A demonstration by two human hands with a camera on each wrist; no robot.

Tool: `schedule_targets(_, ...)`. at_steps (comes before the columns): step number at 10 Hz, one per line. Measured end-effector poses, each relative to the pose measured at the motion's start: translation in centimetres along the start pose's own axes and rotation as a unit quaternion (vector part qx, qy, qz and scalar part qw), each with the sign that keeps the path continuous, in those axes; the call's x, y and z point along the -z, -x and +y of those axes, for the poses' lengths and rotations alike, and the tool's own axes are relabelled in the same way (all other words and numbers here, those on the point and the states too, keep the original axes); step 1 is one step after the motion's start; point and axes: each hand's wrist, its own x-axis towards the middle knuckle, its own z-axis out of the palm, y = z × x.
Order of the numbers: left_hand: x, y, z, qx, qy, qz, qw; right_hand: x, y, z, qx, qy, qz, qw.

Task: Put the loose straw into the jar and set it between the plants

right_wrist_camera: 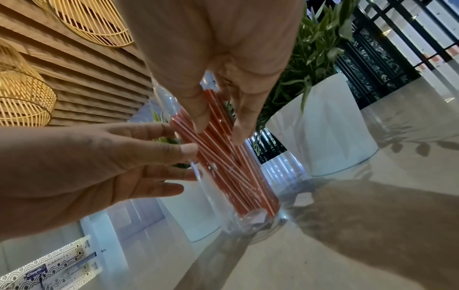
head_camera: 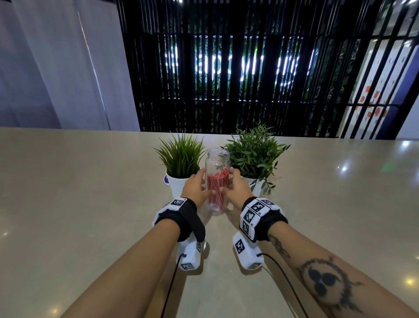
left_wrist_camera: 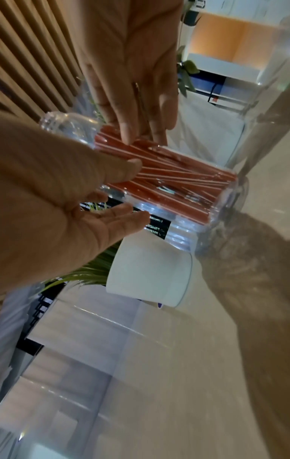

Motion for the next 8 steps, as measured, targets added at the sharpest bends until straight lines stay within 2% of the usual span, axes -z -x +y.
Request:
schedule_targets(2,-0.9,0.2,-0.6,0.021,0.048,-0.027,0.998,-0.3,-0.2,1.1,0.006,0.042,-0.028,0.999)
schedule_targets(3,-1.1,0.2,-0.7,0.026,-0.002,-0.063,0.998,-0.8,-0.1,1.7,-0.004,0.085,-0.061,0.995)
schedule_targets(5,-1.7,1.7,-0.5,0.048,-0.036,-0.116,0.991,-1.7,0.5,2.3,0.001,0.074,-0.087,0.993)
schedule_targets(7,-1.7,2.2,0.2,0.029,-0.008,-0.104,0.994,-1.3,0.5,2.2,0.003,0.048,-0.093,0.995)
schedule_targets(8,-1.1,2.0,-0.4,0.042,0.021,-0.063,0.997,-0.9,1.1,2.1,0.017,-0.001,-0.043,0.999)
